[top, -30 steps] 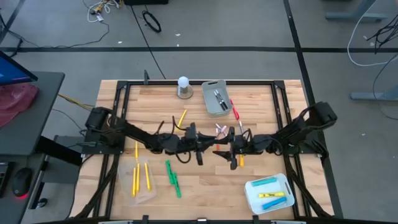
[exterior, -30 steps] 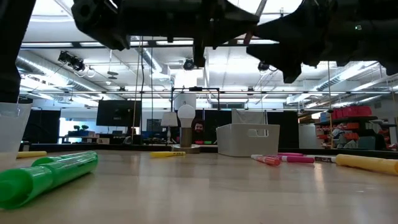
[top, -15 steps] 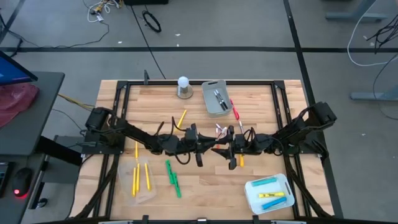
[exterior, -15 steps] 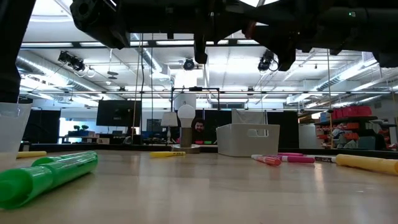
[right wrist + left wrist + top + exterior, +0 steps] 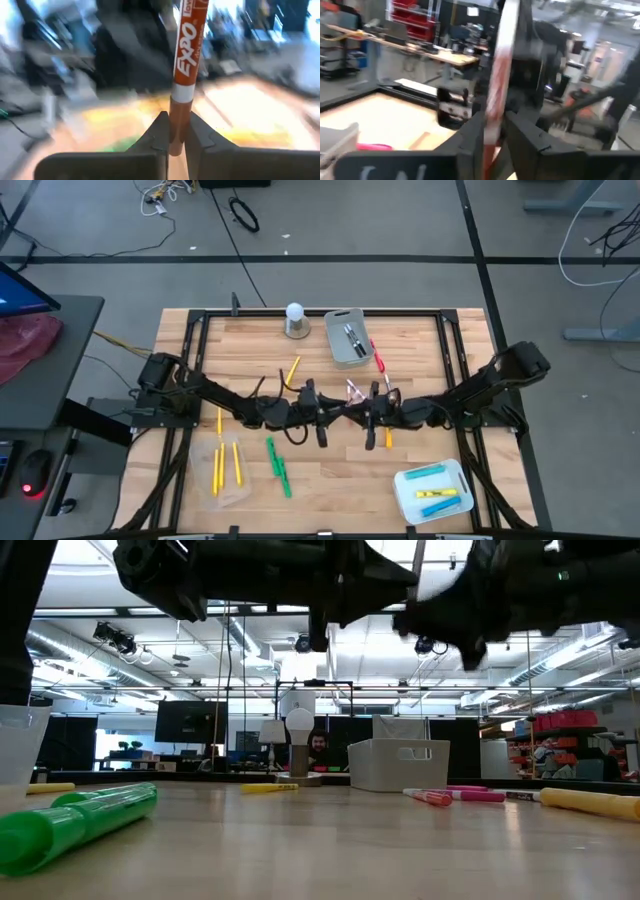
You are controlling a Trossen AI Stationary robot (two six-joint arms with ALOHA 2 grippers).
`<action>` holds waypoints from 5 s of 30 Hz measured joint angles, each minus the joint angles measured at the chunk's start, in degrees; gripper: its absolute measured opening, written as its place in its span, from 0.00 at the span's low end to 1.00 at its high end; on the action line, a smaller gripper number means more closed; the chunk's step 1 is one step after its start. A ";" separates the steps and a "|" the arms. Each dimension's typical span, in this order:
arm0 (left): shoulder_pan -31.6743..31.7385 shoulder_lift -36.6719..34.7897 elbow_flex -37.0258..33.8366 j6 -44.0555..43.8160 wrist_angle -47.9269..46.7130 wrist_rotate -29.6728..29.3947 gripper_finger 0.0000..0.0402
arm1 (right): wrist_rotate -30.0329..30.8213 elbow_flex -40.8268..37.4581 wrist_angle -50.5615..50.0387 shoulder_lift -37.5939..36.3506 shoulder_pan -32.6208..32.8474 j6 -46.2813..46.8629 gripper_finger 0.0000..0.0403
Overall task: Pick & Place Markers
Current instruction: Put the brown marker pen into the gray bin, then put the yellow highlighter pen into the white bin
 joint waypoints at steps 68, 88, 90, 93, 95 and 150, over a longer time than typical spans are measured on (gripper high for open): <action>1.01 0.15 0.11 -4.56 -15.86 -17.55 0.45 | -40.01 33.84 -78.52 -1.18 -50.03 -3.14 0.18; 0.87 0.13 0.11 -4.58 -18.03 -15.21 0.45 | -23.28 -6.14 -41.38 -23.31 -8.82 10.93 0.18; 0.90 0.13 0.11 -4.60 -18.28 -15.23 0.45 | -23.22 -10.22 -33.63 -22.68 -8.34 13.17 0.18; 0.90 0.13 0.11 -4.58 -18.25 -15.23 0.45 | -22.60 -13.72 -26.90 -22.14 -8.52 14.00 0.18; 0.90 0.13 0.11 -4.58 -18.26 -15.23 0.45 | -19.02 -14.05 -28.08 -22.15 -8.77 13.99 0.19; 1.68 0.11 0.11 -5.65 -19.12 -15.23 0.45 | -31.49 5.45 -78.47 -6.60 -4.64 -35.64 0.11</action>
